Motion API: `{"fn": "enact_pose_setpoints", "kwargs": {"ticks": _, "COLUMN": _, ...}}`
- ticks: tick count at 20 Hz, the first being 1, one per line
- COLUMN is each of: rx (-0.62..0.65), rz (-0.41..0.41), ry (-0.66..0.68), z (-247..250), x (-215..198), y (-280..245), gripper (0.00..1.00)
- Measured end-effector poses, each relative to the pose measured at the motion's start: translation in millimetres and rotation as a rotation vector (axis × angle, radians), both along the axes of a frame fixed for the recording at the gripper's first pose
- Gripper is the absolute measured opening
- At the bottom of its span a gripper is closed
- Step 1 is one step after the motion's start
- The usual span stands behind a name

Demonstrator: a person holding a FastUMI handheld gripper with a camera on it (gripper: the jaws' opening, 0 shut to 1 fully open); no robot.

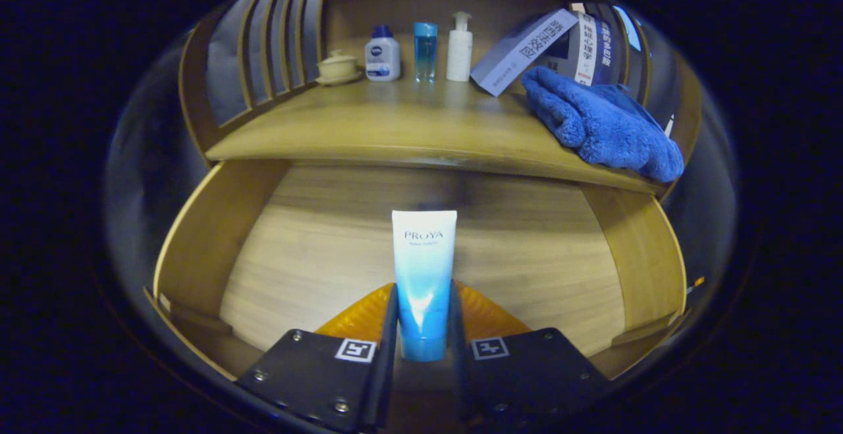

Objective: Pull open the drawer, take out the items inside it, and place them on the countertop above the cabinet.

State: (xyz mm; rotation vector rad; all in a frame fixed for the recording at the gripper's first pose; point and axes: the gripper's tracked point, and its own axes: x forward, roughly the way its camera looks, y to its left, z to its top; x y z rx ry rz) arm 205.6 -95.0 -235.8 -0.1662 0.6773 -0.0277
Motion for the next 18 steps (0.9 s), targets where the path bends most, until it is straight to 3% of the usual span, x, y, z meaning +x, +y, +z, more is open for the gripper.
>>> {"fn": "enact_pose_setpoints", "kwargs": {"ticks": 7, "rx": 0.154, "rz": 0.011, "ry": -0.300, "z": 100.0, "x": 6.6, "y": 5.1, "gripper": 0.38}}
{"fn": "enact_pose_setpoints", "kwargs": {"ticks": 10, "rx": 0.114, "rz": -0.028, "ry": -0.439, "z": 163.0, "x": 26.7, "y": -2.4, "gripper": 0.38}}
{"fn": "enact_pose_setpoints", "kwargs": {"ticks": 14, "rx": 0.086, "rz": -0.023, "ry": -0.509, "z": 223.7, "x": 40.4, "y": 13.3, "gripper": 0.38}}
{"fn": "enact_pose_setpoints", "kwargs": {"ticks": 18, "rx": 0.042, "rz": -0.027, "ry": -0.520, "z": 233.9, "x": 76.5, "y": 12.9, "gripper": 0.38}}
